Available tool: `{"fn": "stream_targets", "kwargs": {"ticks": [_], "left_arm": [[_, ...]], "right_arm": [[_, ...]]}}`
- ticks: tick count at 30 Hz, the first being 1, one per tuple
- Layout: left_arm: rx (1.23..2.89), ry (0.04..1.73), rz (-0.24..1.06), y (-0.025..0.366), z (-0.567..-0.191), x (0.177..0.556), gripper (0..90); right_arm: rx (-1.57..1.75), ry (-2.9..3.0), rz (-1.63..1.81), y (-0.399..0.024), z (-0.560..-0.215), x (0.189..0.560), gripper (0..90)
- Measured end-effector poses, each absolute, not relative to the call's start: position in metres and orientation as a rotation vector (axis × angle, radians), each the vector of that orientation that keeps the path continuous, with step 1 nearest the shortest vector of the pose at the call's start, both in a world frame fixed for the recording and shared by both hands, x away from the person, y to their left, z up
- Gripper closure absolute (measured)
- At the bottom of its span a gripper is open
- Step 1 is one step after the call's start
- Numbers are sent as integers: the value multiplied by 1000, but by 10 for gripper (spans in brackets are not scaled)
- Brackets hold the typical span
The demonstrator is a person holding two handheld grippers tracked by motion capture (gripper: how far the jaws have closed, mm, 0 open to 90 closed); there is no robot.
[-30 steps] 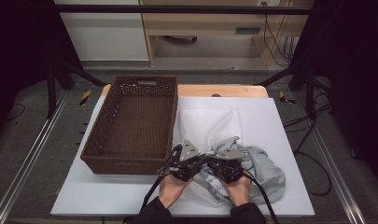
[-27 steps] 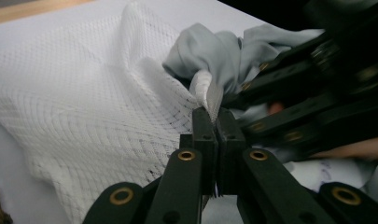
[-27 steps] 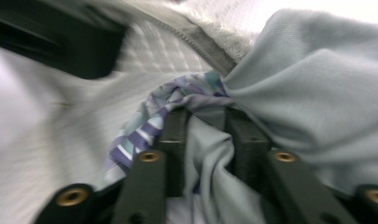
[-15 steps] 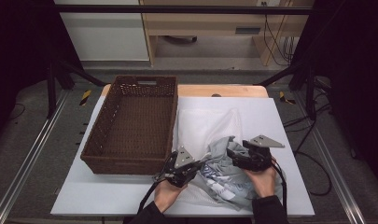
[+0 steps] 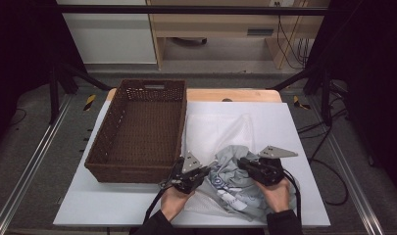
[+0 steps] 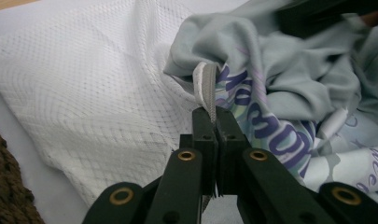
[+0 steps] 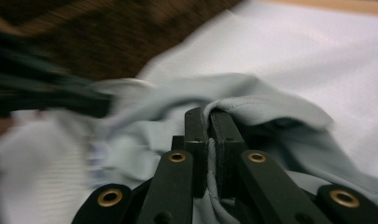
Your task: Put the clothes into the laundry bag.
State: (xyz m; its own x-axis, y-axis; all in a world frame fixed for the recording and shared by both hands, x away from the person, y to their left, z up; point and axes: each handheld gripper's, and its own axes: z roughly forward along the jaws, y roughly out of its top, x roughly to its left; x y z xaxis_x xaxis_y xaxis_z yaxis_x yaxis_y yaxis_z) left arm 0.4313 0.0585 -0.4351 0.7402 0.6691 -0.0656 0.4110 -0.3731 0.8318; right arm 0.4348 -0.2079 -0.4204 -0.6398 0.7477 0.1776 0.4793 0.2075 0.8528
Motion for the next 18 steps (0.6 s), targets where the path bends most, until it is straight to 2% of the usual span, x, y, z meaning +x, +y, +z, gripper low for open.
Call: {"fn": "stream_targets", "kwargs": {"ticks": [4, 7, 14, 18], "left_arm": [[2000, 817, 351, 57, -429, 434, 883], [1978, 810, 349, 55, -419, 435, 883], [1942, 767, 361, 51, -397, 428, 884], [1961, 754, 367, 50, -400, 424, 884]], "right_arm": [[1067, 2240, 1516, -204, -415, 414, 869], [998, 2330, 1529, -182, -423, 399, 868], [979, 2383, 1377, -144, -446, 411, 864], [1033, 2328, 1283, -131, -465, 427, 858]]}}
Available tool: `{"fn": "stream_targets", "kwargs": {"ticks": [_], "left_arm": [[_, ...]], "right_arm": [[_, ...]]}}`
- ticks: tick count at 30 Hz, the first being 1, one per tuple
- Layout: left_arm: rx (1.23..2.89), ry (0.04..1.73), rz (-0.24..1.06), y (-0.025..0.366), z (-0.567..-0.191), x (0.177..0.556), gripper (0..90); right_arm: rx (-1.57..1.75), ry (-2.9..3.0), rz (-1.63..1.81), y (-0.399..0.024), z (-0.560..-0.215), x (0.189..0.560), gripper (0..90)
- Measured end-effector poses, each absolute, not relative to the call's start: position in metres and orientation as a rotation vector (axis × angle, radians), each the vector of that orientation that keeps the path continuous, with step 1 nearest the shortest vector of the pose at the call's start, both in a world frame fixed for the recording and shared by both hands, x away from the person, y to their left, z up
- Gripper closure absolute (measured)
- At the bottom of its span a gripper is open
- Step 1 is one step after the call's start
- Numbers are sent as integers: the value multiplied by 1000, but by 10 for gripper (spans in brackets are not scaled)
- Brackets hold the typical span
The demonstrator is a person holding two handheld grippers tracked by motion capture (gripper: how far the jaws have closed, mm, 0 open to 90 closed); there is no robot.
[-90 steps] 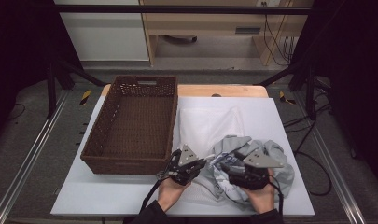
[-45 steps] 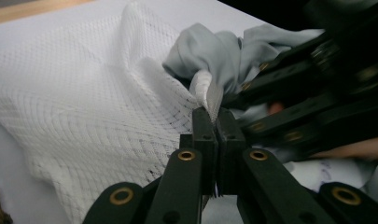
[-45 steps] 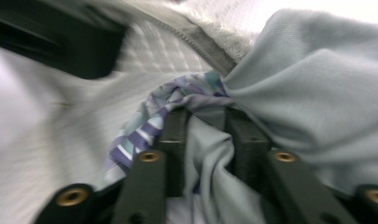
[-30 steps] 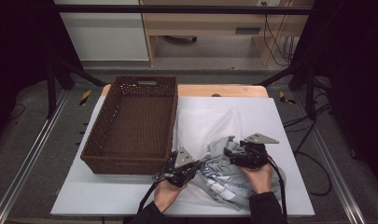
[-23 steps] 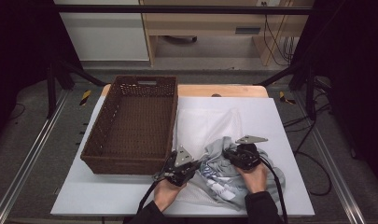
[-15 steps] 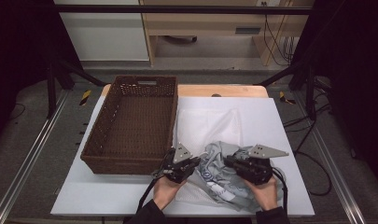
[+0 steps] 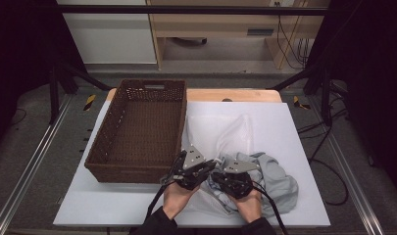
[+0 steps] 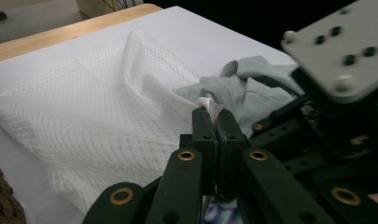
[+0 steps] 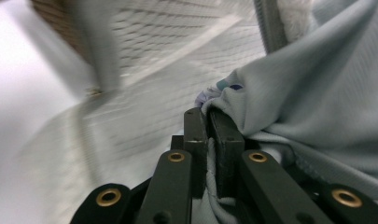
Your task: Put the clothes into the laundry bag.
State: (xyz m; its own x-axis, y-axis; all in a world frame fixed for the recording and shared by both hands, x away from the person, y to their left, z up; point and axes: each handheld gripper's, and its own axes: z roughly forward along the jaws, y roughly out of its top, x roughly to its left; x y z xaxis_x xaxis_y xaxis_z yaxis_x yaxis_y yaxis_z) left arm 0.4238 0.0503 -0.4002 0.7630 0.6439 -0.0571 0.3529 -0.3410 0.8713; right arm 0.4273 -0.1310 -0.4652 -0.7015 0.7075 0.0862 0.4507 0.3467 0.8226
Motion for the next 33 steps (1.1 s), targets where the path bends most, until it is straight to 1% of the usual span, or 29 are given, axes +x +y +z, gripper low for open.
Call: {"fn": "stream_targets", "kwargs": {"ticks": [2, 4, 5, 6, 7, 8, 9, 10, 11, 12, 13, 14, 15, 19, 20, 22, 23, 24, 26, 27, 28, 29, 30, 33], "left_arm": [[1964, 763, 367, 54, -407, 424, 883], [1966, 776, 364, 59, -413, 424, 883], [1969, 784, 360, 66, -419, 424, 883], [1969, 784, 360, 66, -419, 424, 883], [1975, 787, 356, 68, -421, 424, 883], [1983, 790, 360, 69, -424, 425, 883], [1987, 789, 359, 71, -426, 424, 883], [1989, 789, 353, 73, -429, 424, 883], [1989, 789, 353, 73, -429, 424, 883], [1995, 794, 373, 73, -432, 423, 883], [1995, 794, 373, 73, -432, 423, 883], [2003, 792, 384, 73, -433, 422, 882], [2006, 790, 395, 73, -433, 422, 883], [2006, 791, 407, 73, -433, 422, 882], [2010, 794, 411, 72, -434, 422, 882], [2010, 794, 409, 72, -434, 421, 882], [2019, 790, 411, 70, -436, 421, 883], [2025, 787, 408, 70, -436, 421, 882], [2035, 778, 409, 68, -438, 421, 882], [2035, 778, 409, 68, -438, 421, 882], [2038, 776, 407, 67, -439, 421, 882], [2038, 774, 403, 67, -439, 421, 881], [2038, 774, 403, 67, -439, 421, 881], [2027, 793, 391, 69, -437, 423, 882]], "right_arm": [[1026, 2315, 1251, -127, -468, 429, 846], [1019, 2324, 1259, -128, -466, 428, 801], [1033, 2322, 1308, -135, -458, 423, 703], [1033, 2322, 1308, -135, -458, 423, 703], [1029, 2318, 1327, -139, -453, 419, 658], [1005, 2262, 1345, -149, -440, 410, 551], [1005, 2226, 1338, -155, -433, 406, 510], [1005, 2189, 1332, -162, -427, 403, 491], [1005, 2189, 1332, -162, -427, 403, 491], [1040, 2108, 1339, -178, -417, 403, 426], [1040, 2108, 1339, -178, -417, 403, 426], [1116, 2050, 1316, -191, -416, 410, 376], [1167, 2033, 1300, -196, -418, 416, 365], [1286, 2049, 1230, -201, -432, 434, 356], [1315, 2096, 1185, -197, -443, 443, 356], [1322, 2118, 1162, -194, -449, 446, 365], [1337, 2155, 1140, -187, -461, 453, 398], [1352, 2165, 1130, -186, -465, 456, 463], [1378, 2193, 1136, -185, -471, 459, 652], [1378, 2193, 1136, -185, -471, 459, 652], [1380, 2203, 1129, -185, -471, 460, 750], [1352, 2207, 1131, -187, -468, 458, 819], [1352, 2207, 1131, -187, -468, 458, 819], [1294, 2167, 1221, -196, -451, 445, 832]]}}
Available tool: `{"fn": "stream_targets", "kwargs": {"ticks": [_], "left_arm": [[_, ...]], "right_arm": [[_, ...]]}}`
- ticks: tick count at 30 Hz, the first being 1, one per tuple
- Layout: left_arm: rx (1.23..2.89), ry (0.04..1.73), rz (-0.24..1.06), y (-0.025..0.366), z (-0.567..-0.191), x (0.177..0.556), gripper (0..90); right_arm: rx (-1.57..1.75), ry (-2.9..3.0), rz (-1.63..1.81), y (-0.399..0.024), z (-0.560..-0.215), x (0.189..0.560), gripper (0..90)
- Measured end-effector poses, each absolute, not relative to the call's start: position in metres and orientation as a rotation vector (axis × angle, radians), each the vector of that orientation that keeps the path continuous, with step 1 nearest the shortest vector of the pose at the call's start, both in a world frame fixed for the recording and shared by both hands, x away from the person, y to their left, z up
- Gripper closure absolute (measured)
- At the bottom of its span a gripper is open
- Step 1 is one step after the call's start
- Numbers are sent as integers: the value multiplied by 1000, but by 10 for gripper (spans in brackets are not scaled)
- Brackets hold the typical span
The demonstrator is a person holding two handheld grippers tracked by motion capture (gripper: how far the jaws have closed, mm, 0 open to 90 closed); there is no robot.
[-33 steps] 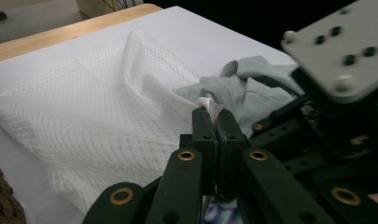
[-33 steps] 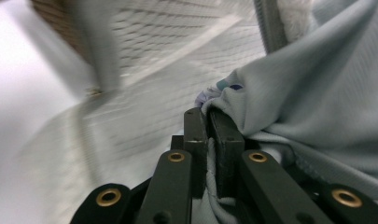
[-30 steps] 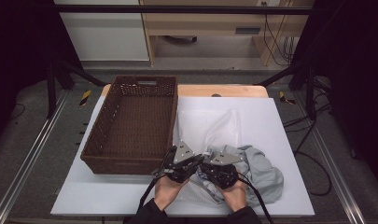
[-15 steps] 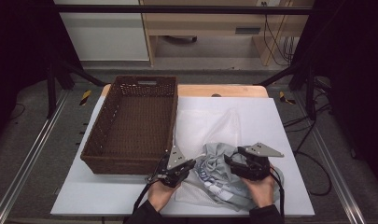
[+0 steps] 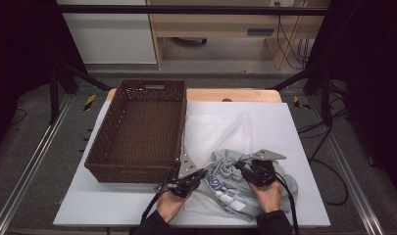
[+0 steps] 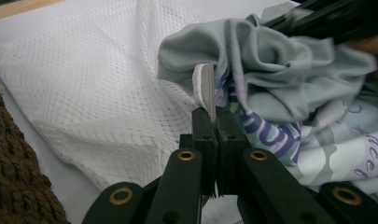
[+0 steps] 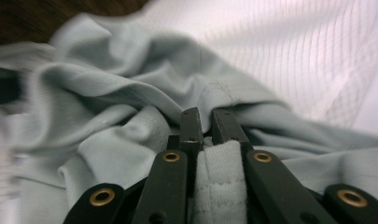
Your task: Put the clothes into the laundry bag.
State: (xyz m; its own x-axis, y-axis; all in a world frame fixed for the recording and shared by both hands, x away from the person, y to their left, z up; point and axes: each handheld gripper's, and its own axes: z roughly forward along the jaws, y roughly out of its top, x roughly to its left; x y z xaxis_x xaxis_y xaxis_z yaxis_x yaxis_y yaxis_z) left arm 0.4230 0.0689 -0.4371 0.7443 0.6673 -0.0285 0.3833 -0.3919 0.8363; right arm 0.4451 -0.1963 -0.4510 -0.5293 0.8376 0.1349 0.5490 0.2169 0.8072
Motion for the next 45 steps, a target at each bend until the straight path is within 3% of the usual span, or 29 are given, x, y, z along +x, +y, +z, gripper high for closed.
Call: {"fn": "stream_targets", "kwargs": {"ticks": [6, 10, 16, 22, 25, 27, 33, 40, 43, 45], "left_arm": [[2006, 820, 371, 69, -433, 426, 882], [1982, 805, 370, 65, -421, 425, 883], [1947, 740, 388, 58, -393, 414, 883], [1975, 756, 369, 63, -411, 412, 883], [1989, 768, 373, 68, -419, 414, 883], [1983, 771, 383, 71, -421, 414, 883], [2002, 779, 397, 72, -427, 415, 883], [2005, 782, 393, 73, -428, 416, 882], [2006, 782, 395, 73, -428, 416, 883], [2010, 783, 398, 73, -429, 417, 882]], "right_arm": [[1087, 2193, 1392, -197, -426, 417, 832], [980, 2320, 1445, -169, -430, 400, 830], [1002, 2365, 1302, -131, -456, 416, 824], [1091, 2262, 1203, -121, -473, 435, 801], [1089, 2272, 1215, -124, -470, 432, 709], [1055, 2271, 1262, -133, -457, 422, 568], [1061, 2112, 1332, -168, -423, 405, 374], [1204, 1994, 1272, -194, -416, 427, 244], [1254, 2059, 1202, -187, -431, 442, 246], [1279, 2161, 1183, -177, -450, 453, 339]]}}
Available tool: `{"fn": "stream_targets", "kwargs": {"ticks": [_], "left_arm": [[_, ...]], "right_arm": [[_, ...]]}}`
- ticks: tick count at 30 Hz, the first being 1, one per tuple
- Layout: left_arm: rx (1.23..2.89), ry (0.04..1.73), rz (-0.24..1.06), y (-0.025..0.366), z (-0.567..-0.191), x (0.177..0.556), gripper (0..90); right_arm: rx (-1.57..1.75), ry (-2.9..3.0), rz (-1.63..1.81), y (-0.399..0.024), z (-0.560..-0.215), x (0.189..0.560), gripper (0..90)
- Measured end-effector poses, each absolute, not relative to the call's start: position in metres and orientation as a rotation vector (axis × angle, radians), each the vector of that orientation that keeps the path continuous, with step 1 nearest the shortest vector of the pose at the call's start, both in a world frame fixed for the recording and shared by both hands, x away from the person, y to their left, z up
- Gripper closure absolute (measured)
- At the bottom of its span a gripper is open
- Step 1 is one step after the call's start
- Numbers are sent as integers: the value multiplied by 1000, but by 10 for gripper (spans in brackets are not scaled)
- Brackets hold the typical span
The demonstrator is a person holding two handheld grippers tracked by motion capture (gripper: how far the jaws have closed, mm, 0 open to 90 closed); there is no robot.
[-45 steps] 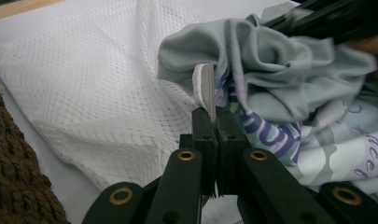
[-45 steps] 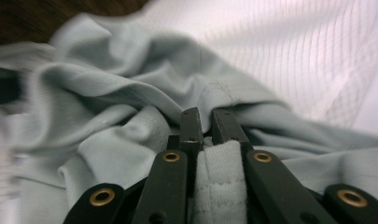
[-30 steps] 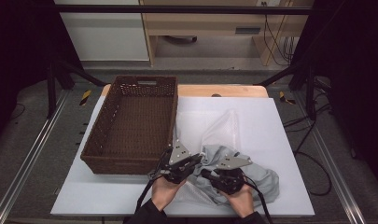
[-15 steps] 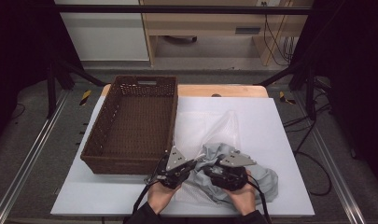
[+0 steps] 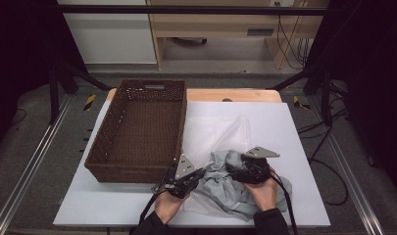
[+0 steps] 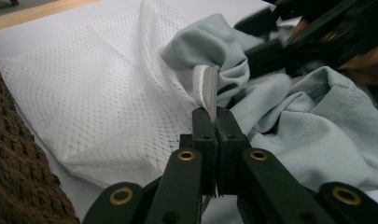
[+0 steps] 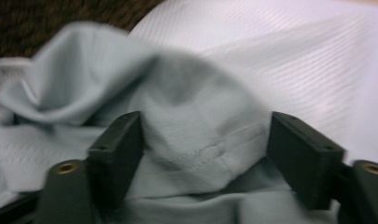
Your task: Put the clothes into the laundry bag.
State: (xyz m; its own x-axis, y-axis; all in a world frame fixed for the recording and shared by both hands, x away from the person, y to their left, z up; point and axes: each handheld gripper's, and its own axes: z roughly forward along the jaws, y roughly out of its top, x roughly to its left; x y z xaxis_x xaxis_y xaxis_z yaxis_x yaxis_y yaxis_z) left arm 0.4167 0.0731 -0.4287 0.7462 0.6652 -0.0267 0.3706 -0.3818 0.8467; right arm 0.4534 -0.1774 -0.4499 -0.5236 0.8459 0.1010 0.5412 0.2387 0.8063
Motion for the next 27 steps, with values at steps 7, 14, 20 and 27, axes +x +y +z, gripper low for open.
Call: {"fn": "stream_targets", "kwargs": {"ticks": [7, 14, 20, 27], "left_arm": [[2021, 796, 397, 73, -432, 419, 882], [2009, 820, 388, 74, -429, 420, 883], [1979, 815, 387, 70, -417, 419, 883], [1935, 764, 412, 61, -385, 415, 883]], "right_arm": [[1271, 2241, 1238, -177, -454, 453, 792], [1146, 2182, 1388, -192, -426, 424, 819], [979, 2247, 1464, -179, -415, 396, 818], [957, 2355, 1326, -142, -439, 407, 813]]}}
